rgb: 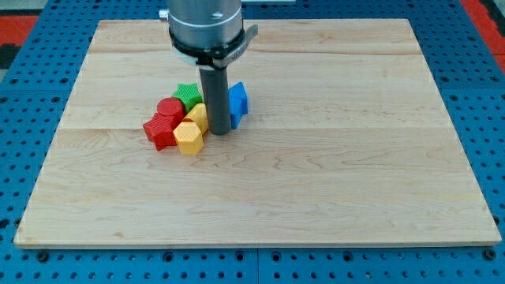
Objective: Push the blue blocks to the top center of the board
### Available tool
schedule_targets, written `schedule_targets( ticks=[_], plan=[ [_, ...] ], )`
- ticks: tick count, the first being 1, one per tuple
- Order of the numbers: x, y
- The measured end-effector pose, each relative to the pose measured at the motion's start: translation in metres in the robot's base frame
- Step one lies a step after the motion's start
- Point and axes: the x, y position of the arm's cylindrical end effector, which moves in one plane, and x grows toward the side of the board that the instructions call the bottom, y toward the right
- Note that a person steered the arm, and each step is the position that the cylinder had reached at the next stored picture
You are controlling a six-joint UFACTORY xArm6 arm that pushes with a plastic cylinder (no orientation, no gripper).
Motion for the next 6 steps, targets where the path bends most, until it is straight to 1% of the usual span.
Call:
schedule_targets(
  ticks=[1, 2, 3, 5, 6],
  plan=[
    [-0.017, 0.011],
    [-0.036, 0.043],
    [-0.069, 0.053],
    [-0.154, 0.052],
    [-0.183, 0.029]
  ],
)
